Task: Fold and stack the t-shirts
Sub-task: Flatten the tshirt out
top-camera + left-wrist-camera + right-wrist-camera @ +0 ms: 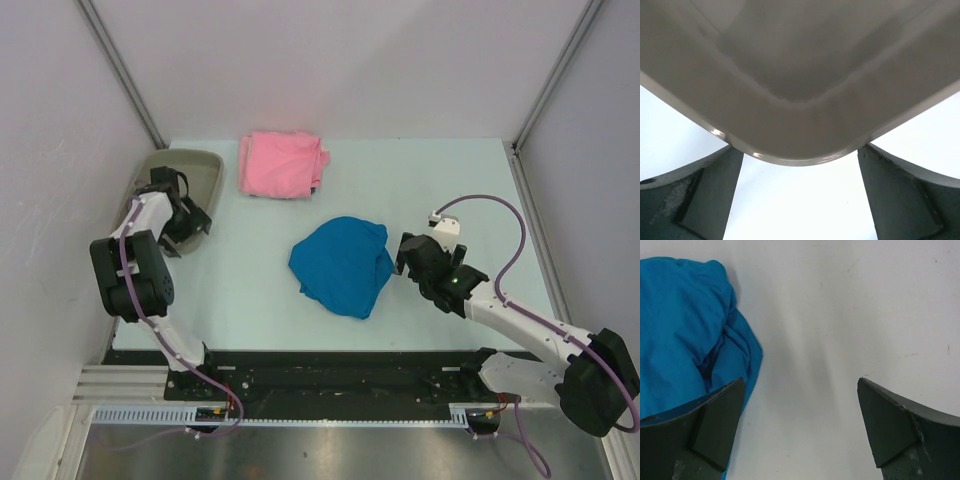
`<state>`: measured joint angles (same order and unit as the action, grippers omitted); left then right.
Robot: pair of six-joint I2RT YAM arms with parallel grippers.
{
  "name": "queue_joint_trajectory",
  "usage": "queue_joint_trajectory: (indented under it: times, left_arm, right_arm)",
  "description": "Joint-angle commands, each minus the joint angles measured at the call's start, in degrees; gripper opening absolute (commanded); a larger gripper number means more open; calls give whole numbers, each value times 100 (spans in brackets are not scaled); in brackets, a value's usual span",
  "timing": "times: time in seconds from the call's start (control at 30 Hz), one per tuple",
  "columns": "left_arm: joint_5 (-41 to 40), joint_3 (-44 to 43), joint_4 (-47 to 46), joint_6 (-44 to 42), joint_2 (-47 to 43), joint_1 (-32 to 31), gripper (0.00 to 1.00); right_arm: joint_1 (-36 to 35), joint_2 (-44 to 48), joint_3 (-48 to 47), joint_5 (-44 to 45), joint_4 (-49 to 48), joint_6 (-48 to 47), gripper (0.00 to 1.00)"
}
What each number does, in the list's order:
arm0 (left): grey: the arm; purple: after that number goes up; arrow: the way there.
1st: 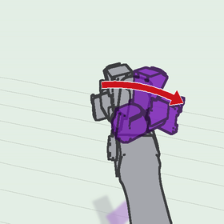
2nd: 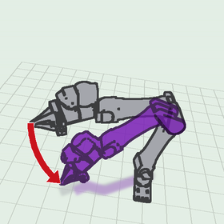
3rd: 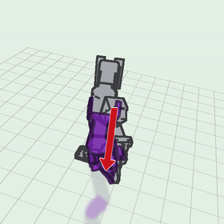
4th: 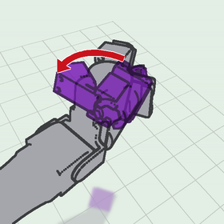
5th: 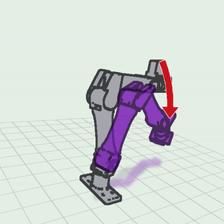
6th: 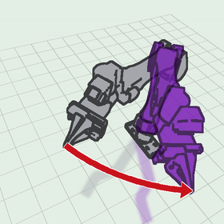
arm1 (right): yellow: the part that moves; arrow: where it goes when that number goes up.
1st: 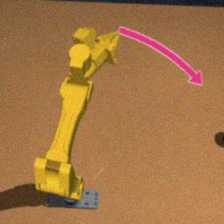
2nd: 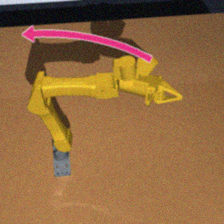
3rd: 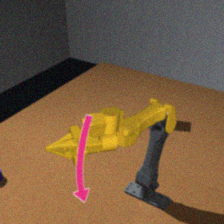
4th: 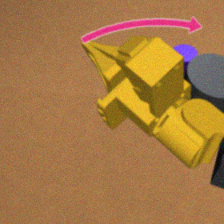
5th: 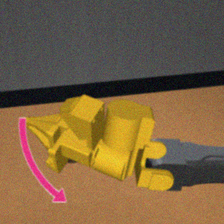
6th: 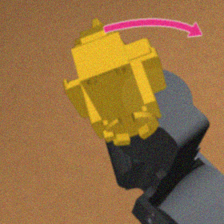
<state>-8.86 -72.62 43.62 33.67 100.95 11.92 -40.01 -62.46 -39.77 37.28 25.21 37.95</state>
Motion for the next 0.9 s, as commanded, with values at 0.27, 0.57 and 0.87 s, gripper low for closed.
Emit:
queue_joint_trajectory:
  times: [0.27, 0.57, 0.87]
  left_arm:
    - [-63, -1939, 270, -537, 751, 91, 100]
    - [262, -2959, 262, -686, 1218, 65, 100]
    - [842, 823, -1933, -449, -2814, -1418, 100]
  right_arm:
    - [-51, 145, -224, 324, -96, 133, 100]
    - [-86, 287, -356, 430, 168, 107, 100]
    - [-227, 59, -716, -579, -235, -1228, 99]
